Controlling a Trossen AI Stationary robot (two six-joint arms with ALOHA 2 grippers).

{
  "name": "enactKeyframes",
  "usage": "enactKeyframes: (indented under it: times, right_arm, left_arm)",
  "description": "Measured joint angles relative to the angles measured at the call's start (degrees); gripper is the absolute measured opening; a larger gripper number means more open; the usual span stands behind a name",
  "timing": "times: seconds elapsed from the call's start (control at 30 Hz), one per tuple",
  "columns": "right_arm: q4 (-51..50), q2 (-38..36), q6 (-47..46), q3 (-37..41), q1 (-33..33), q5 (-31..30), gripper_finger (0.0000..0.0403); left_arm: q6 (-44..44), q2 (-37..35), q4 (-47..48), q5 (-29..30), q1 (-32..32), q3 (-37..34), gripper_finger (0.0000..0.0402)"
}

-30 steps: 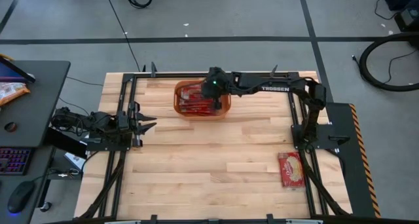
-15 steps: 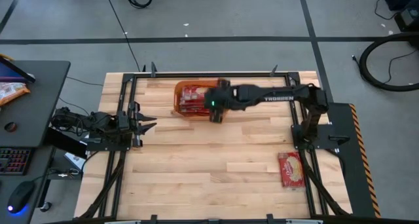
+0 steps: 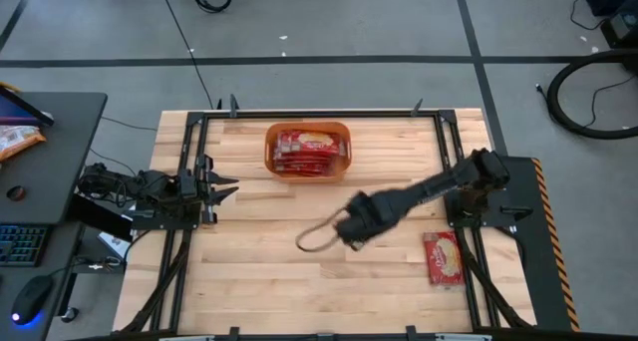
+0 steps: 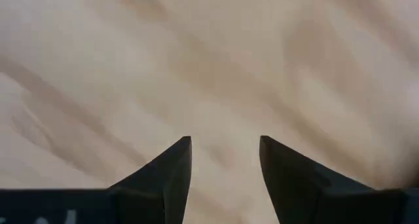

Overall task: Sort popcorn bags into baskets
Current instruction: Put the red popcorn bag into the orange bin

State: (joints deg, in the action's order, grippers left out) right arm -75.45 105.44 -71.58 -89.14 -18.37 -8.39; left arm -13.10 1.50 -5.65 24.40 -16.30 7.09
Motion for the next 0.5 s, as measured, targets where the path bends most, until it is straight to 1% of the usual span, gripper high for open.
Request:
enactKeyframes:
  times: [0.13,0.2,0.33,0.5]
  right_arm:
    - [-6.5,0.0,-13.4,4.2,-6.3,9.3,0.0184]
    - [-7.3,0.0,-16.0,6.5,-9.1,11.7,0.0184]
    - [-3.8,0.0,-21.7,12.3,-12.9,18.4,0.0184]
    - [3.3,0.0,-25.6,18.0,-15.2,22.5,0.0184]
  left_arm:
    - [0.0,0.0,0.0,0.0,0.0,0.0,0.0079]
    - [0.0,0.0,0.0,0.0,0.0,0.0,0.0079]
    - [0.4,0.0,0.0,0.0,0.0,0.0,0.0079]
    - [0.5,0.0,-0.1,0.0,0.0,0.0,0.0079]
